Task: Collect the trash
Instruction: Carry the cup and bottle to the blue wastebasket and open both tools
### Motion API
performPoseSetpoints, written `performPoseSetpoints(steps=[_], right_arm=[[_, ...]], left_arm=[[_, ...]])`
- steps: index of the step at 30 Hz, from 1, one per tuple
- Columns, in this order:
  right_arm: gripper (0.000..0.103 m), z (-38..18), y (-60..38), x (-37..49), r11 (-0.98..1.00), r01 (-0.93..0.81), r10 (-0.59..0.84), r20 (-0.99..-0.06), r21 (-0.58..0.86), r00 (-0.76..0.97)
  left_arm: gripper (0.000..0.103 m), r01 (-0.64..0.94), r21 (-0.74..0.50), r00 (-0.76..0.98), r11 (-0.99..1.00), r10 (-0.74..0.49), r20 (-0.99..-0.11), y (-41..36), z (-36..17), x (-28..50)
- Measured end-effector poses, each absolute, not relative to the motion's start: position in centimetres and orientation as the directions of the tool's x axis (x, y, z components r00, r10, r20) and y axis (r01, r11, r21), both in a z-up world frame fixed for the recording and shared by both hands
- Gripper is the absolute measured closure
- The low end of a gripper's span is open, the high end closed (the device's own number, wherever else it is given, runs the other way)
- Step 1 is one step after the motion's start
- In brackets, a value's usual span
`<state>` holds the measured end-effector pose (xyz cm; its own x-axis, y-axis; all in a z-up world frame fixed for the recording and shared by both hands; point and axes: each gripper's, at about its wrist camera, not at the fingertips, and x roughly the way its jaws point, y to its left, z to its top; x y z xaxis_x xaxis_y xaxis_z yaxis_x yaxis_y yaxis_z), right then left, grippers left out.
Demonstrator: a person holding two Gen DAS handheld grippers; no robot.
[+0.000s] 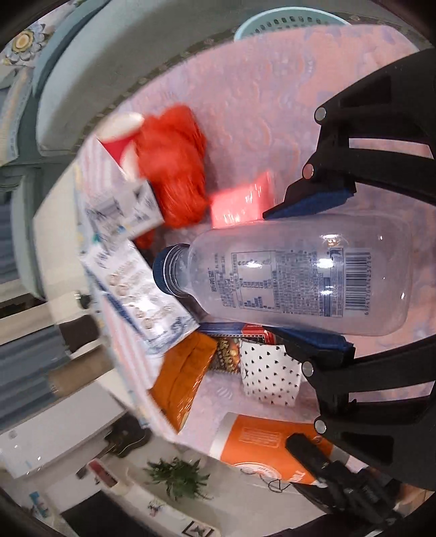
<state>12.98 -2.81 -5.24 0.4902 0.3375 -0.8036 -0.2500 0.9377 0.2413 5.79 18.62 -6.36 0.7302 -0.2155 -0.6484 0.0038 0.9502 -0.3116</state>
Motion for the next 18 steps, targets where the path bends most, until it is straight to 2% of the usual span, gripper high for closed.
performPoseSetpoints(steps=[7,10,13,18], right_arm=[[0.049,0.3,-10.3,10.9,0.946,-0.19,0.321,-0.7,0.262,0.638],[0.048,2.7,-15.3,10.1,0.957,-0.135,0.273,-0.646,0.256,0.713],[0.048,3.7,-19.9,9.2,0.966,-0.081,0.221,-0.617,0.247,0.755],[0.048,2.5,-27.9,8.1,0.971,0.062,0.098,-0.616,0.232,0.782]], left_arm=[[0.032,0.15,-0.32,0.782,0.936,-0.31,-0.541,12.5,-0.7,6.4],[0.031,0.219,-0.315,0.798,0.924,-0.355,-0.488,8.4,1.4,6.9],[0.031,0.275,-0.326,0.797,0.904,-0.404,-0.448,5.2,2.7,7.7],[0.03,0.371,-0.296,0.762,0.88,-0.471,-0.444,-1.7,3.0,9.8]])
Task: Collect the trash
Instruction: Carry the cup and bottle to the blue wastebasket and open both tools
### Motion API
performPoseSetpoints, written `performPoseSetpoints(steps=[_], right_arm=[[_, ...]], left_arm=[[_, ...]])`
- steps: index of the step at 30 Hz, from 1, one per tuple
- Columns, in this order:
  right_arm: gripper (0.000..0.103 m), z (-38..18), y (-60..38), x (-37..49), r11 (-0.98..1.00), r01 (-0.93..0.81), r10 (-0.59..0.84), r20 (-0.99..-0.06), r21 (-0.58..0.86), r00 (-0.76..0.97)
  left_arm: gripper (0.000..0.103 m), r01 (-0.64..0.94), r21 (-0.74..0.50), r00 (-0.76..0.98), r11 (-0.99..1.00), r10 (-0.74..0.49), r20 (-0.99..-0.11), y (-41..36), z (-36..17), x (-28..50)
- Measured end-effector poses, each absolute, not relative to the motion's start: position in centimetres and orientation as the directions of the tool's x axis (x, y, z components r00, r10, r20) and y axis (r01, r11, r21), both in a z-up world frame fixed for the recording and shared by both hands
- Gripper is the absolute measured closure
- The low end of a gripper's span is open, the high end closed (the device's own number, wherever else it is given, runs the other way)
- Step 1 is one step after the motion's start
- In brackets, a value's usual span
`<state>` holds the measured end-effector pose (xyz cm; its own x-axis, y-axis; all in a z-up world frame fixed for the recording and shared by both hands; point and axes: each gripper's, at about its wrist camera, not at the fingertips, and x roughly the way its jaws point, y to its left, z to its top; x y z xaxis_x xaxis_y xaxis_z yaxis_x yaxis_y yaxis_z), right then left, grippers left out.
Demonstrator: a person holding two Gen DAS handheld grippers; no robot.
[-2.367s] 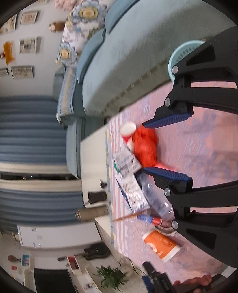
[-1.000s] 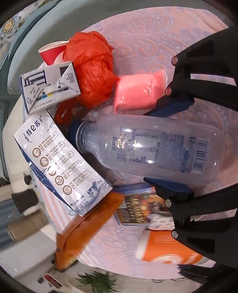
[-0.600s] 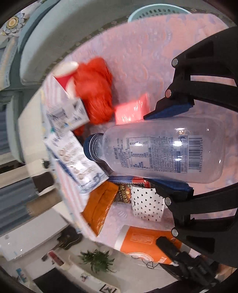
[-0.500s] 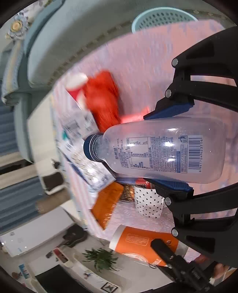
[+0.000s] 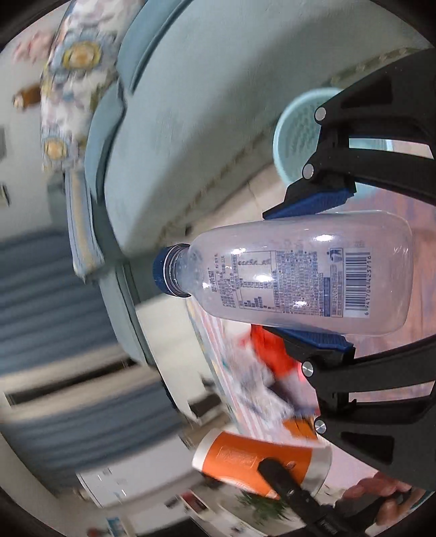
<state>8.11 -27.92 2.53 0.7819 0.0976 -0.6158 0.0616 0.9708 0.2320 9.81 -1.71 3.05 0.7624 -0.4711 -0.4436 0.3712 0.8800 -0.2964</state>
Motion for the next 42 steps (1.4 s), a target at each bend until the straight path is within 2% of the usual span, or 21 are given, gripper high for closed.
performPoseSetpoints(steps=[5,10,17,23,29,36,42], right_arm=[[0.048,-1.7,-35.0,7.8,0.95,0.211,-0.002,-0.667,0.232,0.745],[0.048,-8.3,-39.4,8.3,0.907,0.326,-0.019,-0.749,0.266,0.663],[0.048,-17.0,-43.5,9.1,0.82,0.472,0.035,-0.852,0.323,0.523],[0.046,-21.3,-44.7,8.8,0.754,0.545,0.096,-0.883,0.367,0.46],[0.045,-21.1,-44.7,9.2,0.744,0.546,0.097,-0.872,0.384,0.48],[0.045,-17.0,-43.1,7.6,0.799,0.485,0.044,-0.839,0.356,0.542],[0.045,-10.6,-38.3,6.6,0.891,0.31,0.027,-0.72,0.332,0.693]], left_arm=[[0.03,0.47,-0.279,0.674,0.837,-0.545,-0.498,-9.9,0.9,13.0],[0.029,0.541,-0.261,0.557,0.799,-0.574,-0.6,-16.9,-4.0,15.6],[0.026,0.591,-0.294,0.369,0.751,-0.576,-0.729,-22.4,-10.5,18.0],[0.027,0.603,-0.291,0.281,0.743,-0.54,-0.793,-24.4,-13.8,18.4],[0.027,0.596,-0.306,0.275,0.742,-0.547,-0.79,-23.4,-13.5,18.1],[0.027,0.588,-0.329,0.322,0.739,-0.588,-0.742,-21.3,-10.3,17.4],[0.027,0.557,-0.32,0.441,0.767,-0.599,-0.669,-15.6,-6.1,14.8]])
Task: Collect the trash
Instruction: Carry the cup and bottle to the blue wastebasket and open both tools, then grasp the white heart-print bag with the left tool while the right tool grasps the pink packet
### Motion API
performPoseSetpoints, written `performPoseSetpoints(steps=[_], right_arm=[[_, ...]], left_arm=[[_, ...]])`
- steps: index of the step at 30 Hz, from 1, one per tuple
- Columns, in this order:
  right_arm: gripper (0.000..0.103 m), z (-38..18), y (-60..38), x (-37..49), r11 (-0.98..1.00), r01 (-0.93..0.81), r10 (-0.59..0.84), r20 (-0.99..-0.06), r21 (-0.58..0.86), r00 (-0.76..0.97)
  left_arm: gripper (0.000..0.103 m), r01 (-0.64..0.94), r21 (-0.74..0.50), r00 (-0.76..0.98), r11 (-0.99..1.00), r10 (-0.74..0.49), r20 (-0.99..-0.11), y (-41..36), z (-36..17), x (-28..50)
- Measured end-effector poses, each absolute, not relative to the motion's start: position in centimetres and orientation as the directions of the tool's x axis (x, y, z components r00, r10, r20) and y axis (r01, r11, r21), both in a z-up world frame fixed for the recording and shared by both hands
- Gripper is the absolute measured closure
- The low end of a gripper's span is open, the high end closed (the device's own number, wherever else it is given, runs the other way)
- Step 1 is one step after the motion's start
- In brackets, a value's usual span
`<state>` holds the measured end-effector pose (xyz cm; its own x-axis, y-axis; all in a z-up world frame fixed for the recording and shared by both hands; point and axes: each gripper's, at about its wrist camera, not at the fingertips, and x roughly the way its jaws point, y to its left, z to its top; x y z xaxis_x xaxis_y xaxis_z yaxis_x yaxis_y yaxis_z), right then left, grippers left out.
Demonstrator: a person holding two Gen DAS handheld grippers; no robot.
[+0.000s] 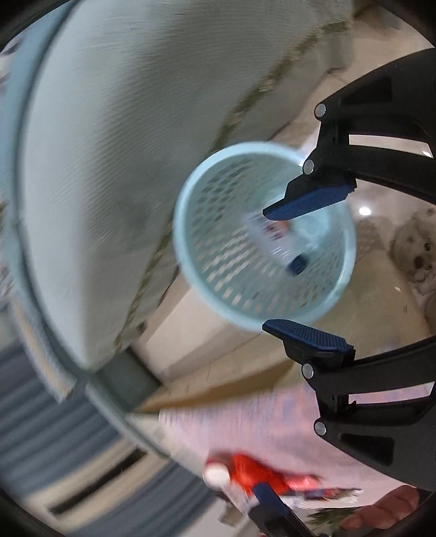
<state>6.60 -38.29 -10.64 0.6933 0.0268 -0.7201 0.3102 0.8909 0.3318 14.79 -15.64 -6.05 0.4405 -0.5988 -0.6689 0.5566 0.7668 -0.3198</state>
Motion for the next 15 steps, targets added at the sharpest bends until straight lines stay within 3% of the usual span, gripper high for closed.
performPoseSetpoints(steps=[7,15], right_arm=[[0.045,-4.2,-29.4,6.7,0.952,0.054,0.146,-0.604,0.3,0.784],[0.045,-3.4,-18.4,9.8,0.955,-0.174,0.29,-0.62,0.242,0.729]], left_arm=[[0.027,0.399,-0.286,0.637,0.871,-0.488,-0.597,-5.7,-2.9,11.4],[0.019,0.062,-0.224,0.76,0.973,-0.191,-0.621,8.0,-3.9,8.6]])
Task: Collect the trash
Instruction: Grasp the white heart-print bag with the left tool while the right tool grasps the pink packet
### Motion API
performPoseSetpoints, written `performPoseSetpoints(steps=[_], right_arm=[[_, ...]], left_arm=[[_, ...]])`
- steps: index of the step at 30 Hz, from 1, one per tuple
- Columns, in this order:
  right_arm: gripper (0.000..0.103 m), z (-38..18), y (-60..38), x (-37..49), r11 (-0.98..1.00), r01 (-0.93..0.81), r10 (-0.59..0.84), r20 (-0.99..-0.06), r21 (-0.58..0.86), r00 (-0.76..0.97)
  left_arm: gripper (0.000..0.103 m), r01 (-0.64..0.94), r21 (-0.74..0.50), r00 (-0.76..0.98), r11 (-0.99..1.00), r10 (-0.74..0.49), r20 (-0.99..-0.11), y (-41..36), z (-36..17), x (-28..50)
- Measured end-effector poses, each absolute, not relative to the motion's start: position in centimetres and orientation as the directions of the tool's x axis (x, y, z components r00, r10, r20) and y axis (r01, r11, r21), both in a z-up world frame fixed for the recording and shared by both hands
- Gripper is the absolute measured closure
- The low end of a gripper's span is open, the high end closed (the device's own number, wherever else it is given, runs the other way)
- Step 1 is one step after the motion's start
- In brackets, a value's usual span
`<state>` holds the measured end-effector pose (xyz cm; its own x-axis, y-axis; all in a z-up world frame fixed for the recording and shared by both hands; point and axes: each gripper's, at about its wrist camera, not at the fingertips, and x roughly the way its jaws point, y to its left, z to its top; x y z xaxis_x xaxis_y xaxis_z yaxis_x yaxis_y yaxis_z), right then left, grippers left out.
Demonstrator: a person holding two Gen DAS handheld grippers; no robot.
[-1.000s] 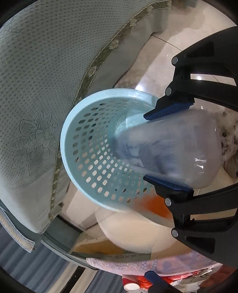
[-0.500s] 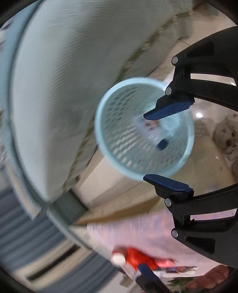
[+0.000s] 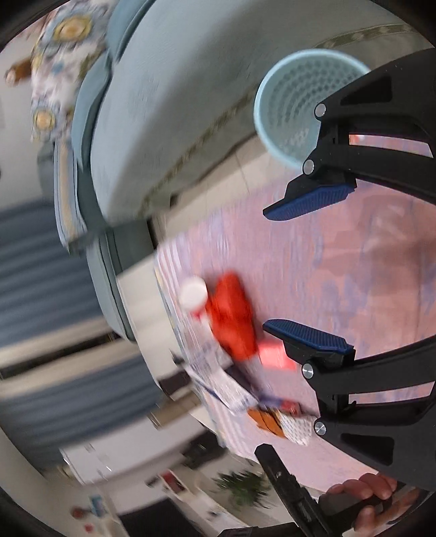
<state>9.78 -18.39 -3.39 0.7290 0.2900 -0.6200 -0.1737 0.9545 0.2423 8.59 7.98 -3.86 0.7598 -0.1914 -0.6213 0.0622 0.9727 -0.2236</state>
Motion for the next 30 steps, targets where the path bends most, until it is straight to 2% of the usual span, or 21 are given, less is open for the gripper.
performPoseSetpoints(steps=[8,17,21,24,25,27,28,29,30], right_arm=[[0.045,-5.4,-9.9,13.4,0.928,-0.322,0.359,-0.671,0.186,0.649],[0.045,-8.5,-5.4,16.0,0.928,-0.335,0.34,-0.731,0.161,0.591],[0.045,-9.9,-4.1,16.3,0.931,-0.337,0.32,-0.758,0.14,0.569],[0.045,-10.1,-3.6,16.5,0.933,-0.34,0.301,-0.767,0.116,0.566],[0.045,-10.2,-3.6,16.6,0.935,-0.338,0.295,-0.771,0.11,0.564],[0.045,-10.5,-3.4,16.8,0.938,-0.33,0.281,-0.784,0.104,0.553],[0.048,-10.5,-3.4,16.9,0.941,-0.323,0.275,-0.786,0.101,0.554],[0.058,-10.5,-3.4,17.0,0.939,-0.327,0.279,-0.787,0.105,0.551],[0.058,-10.7,-3.4,17.1,0.937,-0.332,0.284,-0.791,0.109,0.542]], left_arm=[[0.019,-0.086,-0.282,0.706,0.956,-0.142,-0.694,14.7,-8.1,8.7],[0.019,-0.138,-0.307,0.642,0.942,-0.151,-0.751,14.7,-11.9,10.3],[0.022,-0.132,-0.272,0.645,0.953,-0.126,-0.754,14.3,-12.0,10.3],[0.03,-0.142,-0.237,0.645,0.961,-0.092,-0.759,14.0,-12.0,10.3],[0.037,-0.143,-0.233,0.646,0.962,-0.088,-0.758,13.9,-12.0,10.2],[0.043,-0.145,-0.23,0.649,0.962,-0.083,-0.756,13.8,-12.0,9.9],[0.051,-0.136,-0.237,0.654,0.962,-0.092,-0.751,13.7,-11.9,9.8],[0.057,-0.127,-0.245,0.658,0.961,-0.104,-0.746,13.7,-11.8,9.7],[0.058,-0.124,-0.246,0.66,0.961,-0.105,-0.744,13.6,-11.8,9.5]])
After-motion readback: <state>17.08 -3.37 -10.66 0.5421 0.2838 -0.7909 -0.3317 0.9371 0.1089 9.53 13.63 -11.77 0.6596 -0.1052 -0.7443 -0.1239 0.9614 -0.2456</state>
